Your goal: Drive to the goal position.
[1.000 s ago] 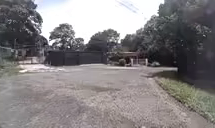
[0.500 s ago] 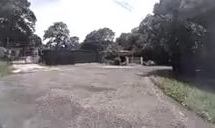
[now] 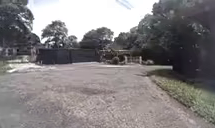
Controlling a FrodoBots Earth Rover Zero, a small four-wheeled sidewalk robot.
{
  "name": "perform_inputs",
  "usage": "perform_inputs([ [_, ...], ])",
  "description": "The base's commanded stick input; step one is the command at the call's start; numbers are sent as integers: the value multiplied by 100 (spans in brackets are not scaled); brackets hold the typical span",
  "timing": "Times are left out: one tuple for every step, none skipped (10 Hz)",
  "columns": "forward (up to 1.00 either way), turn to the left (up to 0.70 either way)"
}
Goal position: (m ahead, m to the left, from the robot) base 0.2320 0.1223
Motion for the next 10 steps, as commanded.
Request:
perform_inputs([
  [50,0],
  [50,0],
  [50,0],
  [50,0],
  [50,0],
  [50,0],
  [50,0],
  [50,0],
  [50,0],
  [50,0],
])
